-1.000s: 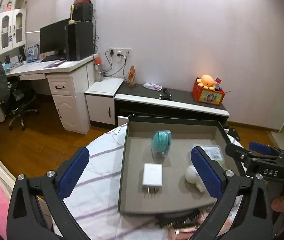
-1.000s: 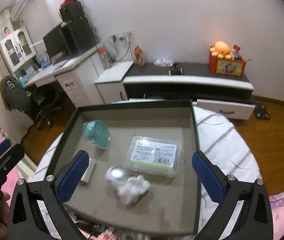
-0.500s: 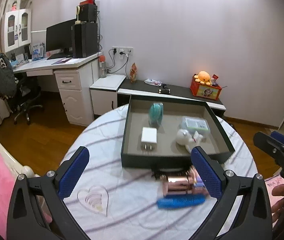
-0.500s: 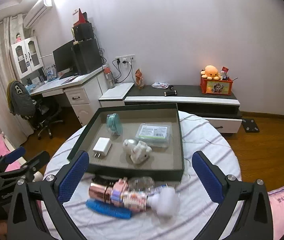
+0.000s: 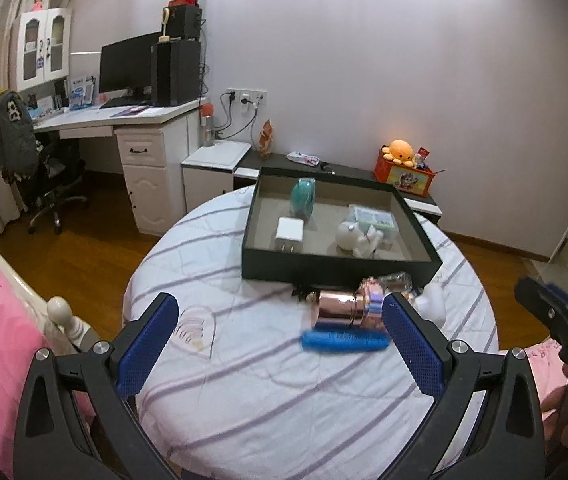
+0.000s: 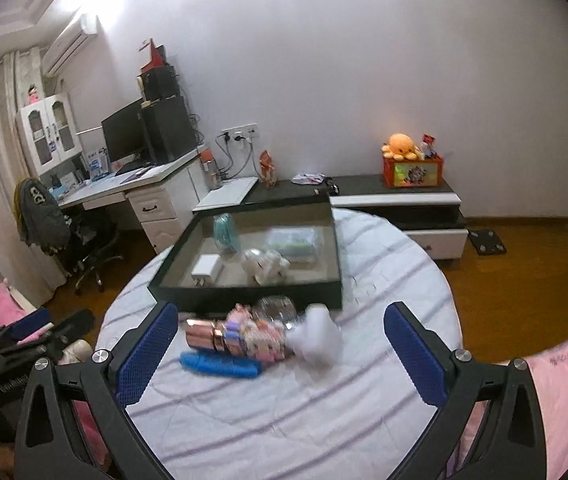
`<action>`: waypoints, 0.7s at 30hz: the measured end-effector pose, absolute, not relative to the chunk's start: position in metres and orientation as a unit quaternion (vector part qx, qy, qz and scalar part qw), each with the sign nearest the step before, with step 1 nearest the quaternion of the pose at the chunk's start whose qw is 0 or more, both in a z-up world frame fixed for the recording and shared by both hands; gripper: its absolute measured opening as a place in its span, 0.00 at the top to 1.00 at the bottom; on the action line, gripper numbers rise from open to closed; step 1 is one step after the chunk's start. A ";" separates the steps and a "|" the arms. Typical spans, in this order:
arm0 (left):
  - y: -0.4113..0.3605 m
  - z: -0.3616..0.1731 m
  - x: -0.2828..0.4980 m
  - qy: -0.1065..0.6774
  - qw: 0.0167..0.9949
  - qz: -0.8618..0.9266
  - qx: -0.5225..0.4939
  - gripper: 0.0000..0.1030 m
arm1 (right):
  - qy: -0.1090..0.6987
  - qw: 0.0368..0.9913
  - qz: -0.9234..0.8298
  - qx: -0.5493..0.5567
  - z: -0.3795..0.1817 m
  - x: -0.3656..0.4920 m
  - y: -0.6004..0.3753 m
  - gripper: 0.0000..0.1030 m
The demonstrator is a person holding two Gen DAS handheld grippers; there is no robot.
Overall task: Organize rigid objects
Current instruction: 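Raise both open tools away from the tray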
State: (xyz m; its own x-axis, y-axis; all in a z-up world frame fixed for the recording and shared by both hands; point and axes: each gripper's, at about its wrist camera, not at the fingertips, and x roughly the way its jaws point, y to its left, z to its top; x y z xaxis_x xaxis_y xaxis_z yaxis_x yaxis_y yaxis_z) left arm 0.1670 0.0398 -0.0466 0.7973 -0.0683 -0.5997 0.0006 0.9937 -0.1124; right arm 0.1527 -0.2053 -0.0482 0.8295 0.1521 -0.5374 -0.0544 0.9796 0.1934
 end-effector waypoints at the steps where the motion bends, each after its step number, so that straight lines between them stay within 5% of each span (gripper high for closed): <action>1: 0.042 -0.050 0.164 0.323 0.945 -0.017 -0.057 0.00 | 0.290 0.951 0.051 0.091 -0.053 0.148 -0.210 0.00; 21: 0.028 -0.074 0.166 0.351 0.935 -0.020 -0.045 0.00 | 0.335 0.937 0.056 0.077 -0.083 0.140 -0.210 0.00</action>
